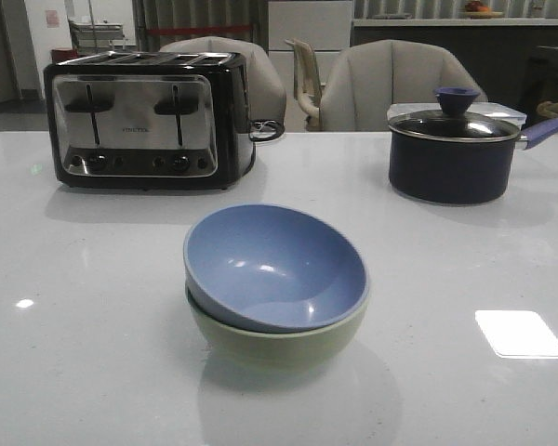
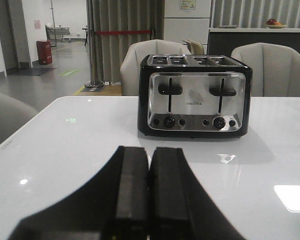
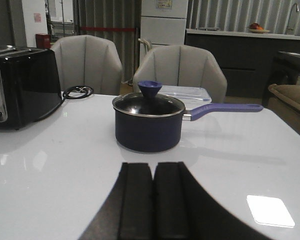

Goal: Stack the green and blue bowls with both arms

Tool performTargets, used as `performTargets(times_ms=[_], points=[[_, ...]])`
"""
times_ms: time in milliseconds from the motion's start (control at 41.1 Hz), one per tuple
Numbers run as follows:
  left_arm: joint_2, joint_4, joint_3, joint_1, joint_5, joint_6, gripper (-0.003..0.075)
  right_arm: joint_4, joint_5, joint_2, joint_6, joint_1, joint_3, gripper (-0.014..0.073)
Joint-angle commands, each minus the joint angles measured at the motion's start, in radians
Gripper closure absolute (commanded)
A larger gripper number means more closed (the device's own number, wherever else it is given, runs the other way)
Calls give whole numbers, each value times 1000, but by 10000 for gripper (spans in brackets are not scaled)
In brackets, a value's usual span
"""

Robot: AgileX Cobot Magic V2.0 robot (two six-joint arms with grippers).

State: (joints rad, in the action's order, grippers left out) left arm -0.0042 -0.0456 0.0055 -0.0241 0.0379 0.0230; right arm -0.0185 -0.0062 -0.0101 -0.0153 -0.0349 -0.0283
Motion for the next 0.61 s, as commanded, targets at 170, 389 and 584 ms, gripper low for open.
performTargets(times_ms=[170,389,584], points=[[-23,1,19,-8,-89,-9,619,-15,-111,-21,-10,30,1,559],[-23,1,19,-8,-89,-9,619,-15,-111,-21,-10,27,1,559],[-23,1,19,-8,-89,-9,619,-15,-111,-21,-10,27,1,559]])
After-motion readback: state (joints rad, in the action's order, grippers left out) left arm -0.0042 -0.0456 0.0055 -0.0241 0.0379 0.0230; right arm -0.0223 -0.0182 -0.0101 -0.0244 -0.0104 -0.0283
